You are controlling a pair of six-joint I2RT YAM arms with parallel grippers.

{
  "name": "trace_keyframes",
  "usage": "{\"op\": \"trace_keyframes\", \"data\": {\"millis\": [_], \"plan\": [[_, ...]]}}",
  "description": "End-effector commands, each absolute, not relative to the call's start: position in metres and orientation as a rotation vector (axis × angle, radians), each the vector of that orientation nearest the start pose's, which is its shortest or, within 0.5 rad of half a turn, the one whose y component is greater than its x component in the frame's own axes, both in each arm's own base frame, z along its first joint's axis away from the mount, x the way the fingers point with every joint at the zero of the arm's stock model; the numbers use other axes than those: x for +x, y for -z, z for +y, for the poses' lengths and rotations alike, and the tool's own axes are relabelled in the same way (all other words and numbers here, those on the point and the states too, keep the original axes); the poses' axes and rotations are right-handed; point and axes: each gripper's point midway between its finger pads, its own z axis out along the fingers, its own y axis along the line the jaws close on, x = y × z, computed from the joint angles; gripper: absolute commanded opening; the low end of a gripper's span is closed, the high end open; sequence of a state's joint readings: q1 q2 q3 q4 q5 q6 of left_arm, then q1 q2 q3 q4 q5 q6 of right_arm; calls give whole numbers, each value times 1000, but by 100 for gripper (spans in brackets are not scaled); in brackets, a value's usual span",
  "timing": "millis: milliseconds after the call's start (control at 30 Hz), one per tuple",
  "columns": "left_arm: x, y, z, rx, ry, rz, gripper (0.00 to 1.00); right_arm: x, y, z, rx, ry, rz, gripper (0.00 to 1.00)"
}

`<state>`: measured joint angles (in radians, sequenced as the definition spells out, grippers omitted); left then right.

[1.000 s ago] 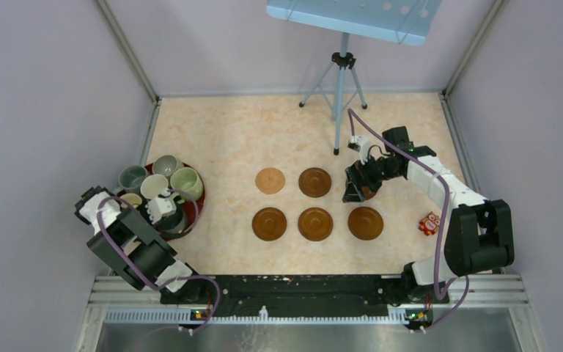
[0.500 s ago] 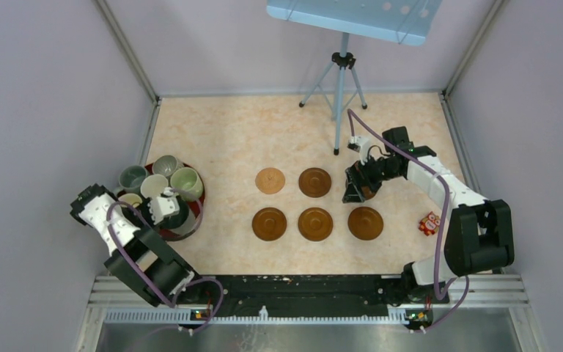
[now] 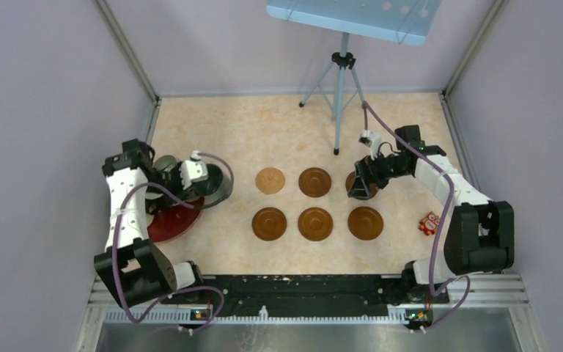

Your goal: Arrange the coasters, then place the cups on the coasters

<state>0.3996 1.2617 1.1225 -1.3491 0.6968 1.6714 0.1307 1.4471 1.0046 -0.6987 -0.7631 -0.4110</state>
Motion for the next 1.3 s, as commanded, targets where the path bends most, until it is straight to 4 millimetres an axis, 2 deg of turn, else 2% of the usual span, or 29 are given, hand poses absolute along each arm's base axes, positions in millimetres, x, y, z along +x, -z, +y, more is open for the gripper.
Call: {"op": "trace_keyframes", "data": {"millis": [0, 100, 233, 367, 467, 567, 700, 733, 867, 1000, 1167, 1267], "plan": [[269, -216, -57, 1261, 519, 1872, 0, 296, -147, 132, -771, -909, 2222, 97], [288, -232, -99, 1225, 540, 1856, 0, 309, -152, 109, -636, -872, 2220, 97], [303, -238, -167, 1253, 497, 1879, 0, 329, -161, 75, -440, -799, 2197, 97], [310, -244, -234, 1273, 614, 1906, 0, 343, -169, 36, -242, -715, 2190, 98], [312, -239, -280, 1298, 683, 1946, 0, 347, -173, 6, -117, -654, 2183, 98], [314, -230, -324, 1345, 673, 1947, 0, 350, -175, -19, 5, -613, 2176, 98], [317, -217, -375, 1394, 617, 1911, 0, 348, -172, -38, 73, -531, 2201, 98], [317, -220, -388, 1391, 618, 1895, 0, 347, -173, -40, 75, -520, 2205, 98], [329, -205, -424, 1390, 607, 1912, 0, 347, -173, -47, 103, -478, 2208, 98], [332, -186, -449, 1400, 607, 1949, 0, 352, -168, -61, 197, -394, 2208, 98], [336, -160, -463, 1415, 573, 1982, 0, 352, -156, -82, 348, -284, 2234, 99], [337, -145, -468, 1417, 570, 2008, 0, 353, -154, -87, 382, -273, 2232, 99]]}}
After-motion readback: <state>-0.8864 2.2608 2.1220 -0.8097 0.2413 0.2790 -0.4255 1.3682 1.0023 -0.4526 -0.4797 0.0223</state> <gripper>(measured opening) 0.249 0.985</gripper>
